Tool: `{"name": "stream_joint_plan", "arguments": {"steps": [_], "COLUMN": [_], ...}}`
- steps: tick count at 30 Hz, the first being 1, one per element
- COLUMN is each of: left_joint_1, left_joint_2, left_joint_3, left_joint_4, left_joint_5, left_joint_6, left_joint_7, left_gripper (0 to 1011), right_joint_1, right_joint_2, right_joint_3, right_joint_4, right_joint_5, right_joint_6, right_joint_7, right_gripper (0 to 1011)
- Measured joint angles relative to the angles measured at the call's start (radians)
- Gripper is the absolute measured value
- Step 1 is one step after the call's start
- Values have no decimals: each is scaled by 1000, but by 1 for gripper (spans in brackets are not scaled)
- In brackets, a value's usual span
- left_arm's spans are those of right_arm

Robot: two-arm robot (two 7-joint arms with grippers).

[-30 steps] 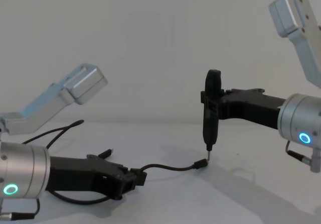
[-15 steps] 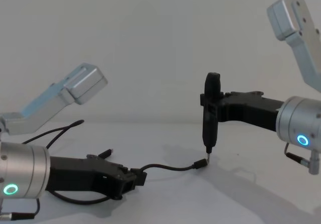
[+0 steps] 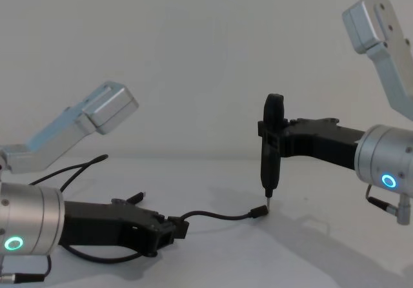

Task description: Pick up the data cable with the one hand.

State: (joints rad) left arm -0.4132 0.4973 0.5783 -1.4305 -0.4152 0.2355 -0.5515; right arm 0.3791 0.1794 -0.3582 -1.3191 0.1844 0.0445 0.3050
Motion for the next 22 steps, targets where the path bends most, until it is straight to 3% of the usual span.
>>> {"name": "stream_joint_plan", "arguments": {"steps": [22], "left_joint_1": [0], "left_joint_2": [0], "left_joint_3": [0], "left_joint_4": [0], "left_joint_5": [0], "left_joint_6": [0], "left_joint_7": [0], "left_gripper": [50], "right_joint_1": [1], "right_joint_2": [0], "right_joint_3": [0], "right_joint_4": [3], "right_joint_5": [-2], "right_joint_6": [2], "right_joint_7": [-1], "right_gripper": [274]}}
